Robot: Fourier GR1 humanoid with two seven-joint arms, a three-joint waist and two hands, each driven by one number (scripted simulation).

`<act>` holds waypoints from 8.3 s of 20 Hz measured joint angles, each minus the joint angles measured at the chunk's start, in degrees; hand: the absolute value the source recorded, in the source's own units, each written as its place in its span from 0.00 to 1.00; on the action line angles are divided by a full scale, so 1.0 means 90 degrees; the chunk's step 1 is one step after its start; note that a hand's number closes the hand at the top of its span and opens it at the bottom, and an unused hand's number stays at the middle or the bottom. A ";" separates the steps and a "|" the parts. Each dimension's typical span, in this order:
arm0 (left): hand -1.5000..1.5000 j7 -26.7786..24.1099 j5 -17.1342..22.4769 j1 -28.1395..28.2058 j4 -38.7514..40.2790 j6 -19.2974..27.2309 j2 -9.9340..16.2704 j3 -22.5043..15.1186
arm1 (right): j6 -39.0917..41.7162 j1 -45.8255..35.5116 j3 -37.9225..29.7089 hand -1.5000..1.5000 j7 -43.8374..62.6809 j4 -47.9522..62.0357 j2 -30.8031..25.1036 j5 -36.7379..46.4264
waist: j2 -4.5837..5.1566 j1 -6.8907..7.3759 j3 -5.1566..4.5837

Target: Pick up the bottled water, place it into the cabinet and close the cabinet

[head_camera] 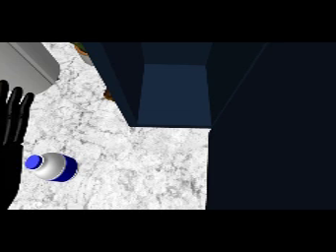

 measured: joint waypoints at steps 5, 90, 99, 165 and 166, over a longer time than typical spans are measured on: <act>0.00 -0.0117 -0.0773 0.0309 -0.0049 0.1089 -0.0368 0.0568 | 0.0038 0.0185 0.0049 0.00 0.0079 -0.0261 -0.0017 -0.0003 | -0.0086 -0.0007 0.0149; 0.00 -0.1921 0.1100 0.1153 0.3151 0.5310 -0.0767 0.0162 | -0.1988 0.0947 0.4028 0.00 0.1938 -0.2390 -0.0698 0.0780 | -0.0112 -0.0100 0.0193; 0.00 -0.3460 0.2340 0.0564 0.4757 0.5045 -0.0776 0.0428 | -0.2202 0.0860 0.4139 0.00 0.2029 -0.2449 -0.0839 0.0809 | -0.0110 -0.0121 0.0193; 1.00 -0.3701 0.2907 0.0118 0.5000 0.0740 -0.0255 -0.1892 | -0.3019 0.0438 0.4593 0.00 0.2141 -0.2379 -0.1457 0.0880 | -0.0120 -0.0084 0.0204; 1.00 -0.3625 0.2873 0.0102 0.4890 0.0796 -0.0257 -0.1890 | -0.3042 0.0503 0.4641 0.00 0.2106 -0.2382 -0.1463 0.0887 | -0.0120 -0.0089 0.0204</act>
